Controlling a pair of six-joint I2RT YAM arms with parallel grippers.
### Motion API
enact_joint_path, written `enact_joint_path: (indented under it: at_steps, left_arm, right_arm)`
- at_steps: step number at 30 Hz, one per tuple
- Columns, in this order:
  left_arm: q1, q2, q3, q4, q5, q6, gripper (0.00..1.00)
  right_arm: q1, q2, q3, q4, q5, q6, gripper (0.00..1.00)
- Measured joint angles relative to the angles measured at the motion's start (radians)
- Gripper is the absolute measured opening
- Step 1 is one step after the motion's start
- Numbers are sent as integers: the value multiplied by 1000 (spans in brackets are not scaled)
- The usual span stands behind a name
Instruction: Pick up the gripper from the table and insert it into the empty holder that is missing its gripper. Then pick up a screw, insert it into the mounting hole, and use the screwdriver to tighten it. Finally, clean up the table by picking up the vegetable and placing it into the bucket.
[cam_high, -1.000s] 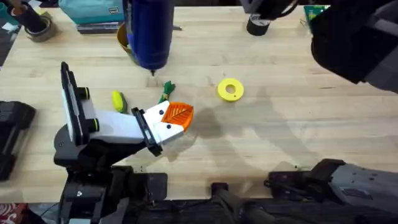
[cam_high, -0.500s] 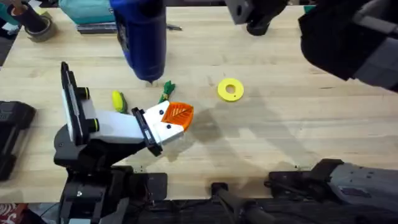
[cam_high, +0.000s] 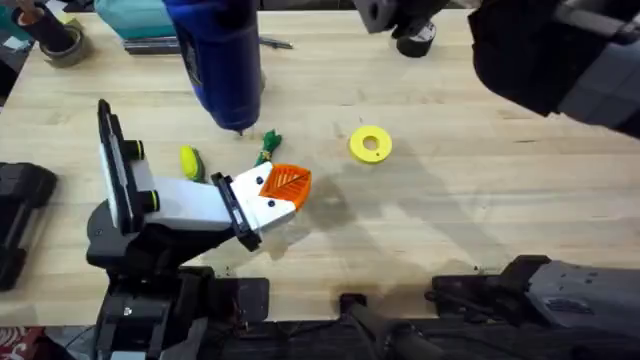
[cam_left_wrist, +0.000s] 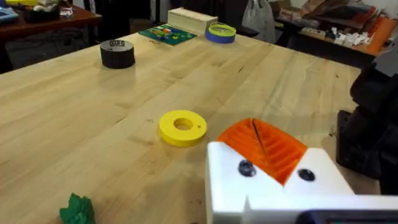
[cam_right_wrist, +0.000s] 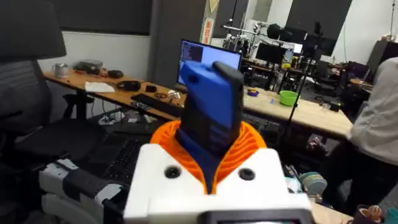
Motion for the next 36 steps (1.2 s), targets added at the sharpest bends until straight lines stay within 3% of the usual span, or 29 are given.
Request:
enact_joint_path:
  at_steps: [25, 36]
  left_arm:
    - [0, 0, 0, 0, 0, 0, 4]
    - [0, 0, 0, 0, 0, 0, 4]
  right_arm:
    - [0, 40, 0, 3, -9, 0, 25]
    - [20, 40, -71, 118, -10, 16, 25]
